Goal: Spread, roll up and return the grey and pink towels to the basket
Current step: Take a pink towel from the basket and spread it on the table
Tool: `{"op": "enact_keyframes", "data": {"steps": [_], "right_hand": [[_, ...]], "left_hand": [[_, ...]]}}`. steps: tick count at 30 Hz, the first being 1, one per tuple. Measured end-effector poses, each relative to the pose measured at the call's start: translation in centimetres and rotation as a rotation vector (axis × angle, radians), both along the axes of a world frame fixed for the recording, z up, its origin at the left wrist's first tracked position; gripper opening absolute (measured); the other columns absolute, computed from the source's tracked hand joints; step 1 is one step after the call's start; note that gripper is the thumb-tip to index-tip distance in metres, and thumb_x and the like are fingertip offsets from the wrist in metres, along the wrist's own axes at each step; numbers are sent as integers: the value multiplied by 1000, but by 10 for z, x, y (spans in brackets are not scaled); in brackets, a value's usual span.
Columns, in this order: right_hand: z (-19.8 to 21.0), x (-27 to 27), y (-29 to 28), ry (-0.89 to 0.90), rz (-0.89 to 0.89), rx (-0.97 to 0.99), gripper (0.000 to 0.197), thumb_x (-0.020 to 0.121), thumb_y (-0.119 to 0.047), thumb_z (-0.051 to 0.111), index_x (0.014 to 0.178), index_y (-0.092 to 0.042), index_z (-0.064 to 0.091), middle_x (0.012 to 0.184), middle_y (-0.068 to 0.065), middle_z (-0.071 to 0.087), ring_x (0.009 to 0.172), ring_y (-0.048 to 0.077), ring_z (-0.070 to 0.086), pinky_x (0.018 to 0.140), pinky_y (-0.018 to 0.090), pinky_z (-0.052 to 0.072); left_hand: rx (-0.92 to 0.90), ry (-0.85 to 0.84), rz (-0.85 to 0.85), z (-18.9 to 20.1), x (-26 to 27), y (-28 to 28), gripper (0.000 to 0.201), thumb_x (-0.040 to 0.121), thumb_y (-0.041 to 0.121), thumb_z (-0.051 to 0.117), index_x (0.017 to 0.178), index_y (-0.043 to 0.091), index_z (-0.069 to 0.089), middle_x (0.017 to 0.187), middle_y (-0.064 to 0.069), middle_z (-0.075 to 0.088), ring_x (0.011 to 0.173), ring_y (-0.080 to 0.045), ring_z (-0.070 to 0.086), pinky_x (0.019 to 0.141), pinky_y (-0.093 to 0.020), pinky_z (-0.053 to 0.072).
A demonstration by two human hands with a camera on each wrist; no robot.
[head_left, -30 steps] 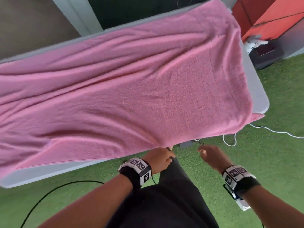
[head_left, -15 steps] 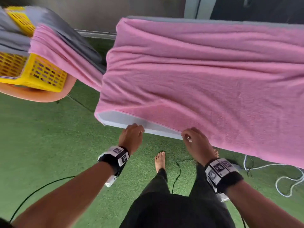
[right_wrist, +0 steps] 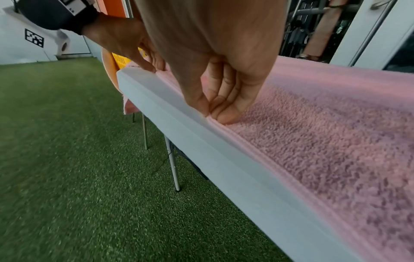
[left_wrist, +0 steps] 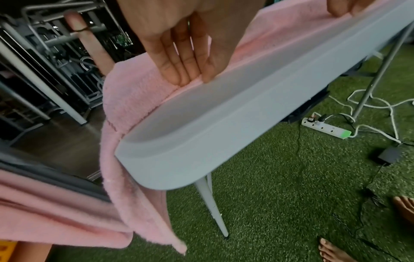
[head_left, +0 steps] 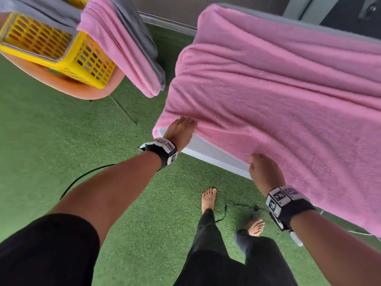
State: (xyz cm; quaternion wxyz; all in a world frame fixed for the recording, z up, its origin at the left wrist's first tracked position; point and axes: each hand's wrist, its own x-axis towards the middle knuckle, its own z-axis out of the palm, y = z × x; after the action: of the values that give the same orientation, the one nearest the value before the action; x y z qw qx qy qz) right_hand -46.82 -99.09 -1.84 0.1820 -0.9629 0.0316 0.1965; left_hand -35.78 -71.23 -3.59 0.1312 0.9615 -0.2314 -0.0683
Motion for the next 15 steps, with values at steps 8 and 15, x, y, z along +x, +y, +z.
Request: {"op": "enact_keyframes", "data": {"steps": [8,15], "right_hand": [[2,-3,-4,1,13,107,5,85,-9,68,90,-8,68,86,3,67,76,18,64,72,28,55],[10,-51,-3,-51,145,248,15,79,-11,77,89,-11,66,85,-4,65,70,8,62,67,23,57]], "left_hand": [[-4,76,-6,16,-11,1,20,82,-7,59,100,-2,67,93,-14,69,91,-29,64,87,-39,54],[-93,-5,-9,27,-92,49,12,86,11,56,91,11,66,78,1,61,67,-14,56,83,-33,49]]}}
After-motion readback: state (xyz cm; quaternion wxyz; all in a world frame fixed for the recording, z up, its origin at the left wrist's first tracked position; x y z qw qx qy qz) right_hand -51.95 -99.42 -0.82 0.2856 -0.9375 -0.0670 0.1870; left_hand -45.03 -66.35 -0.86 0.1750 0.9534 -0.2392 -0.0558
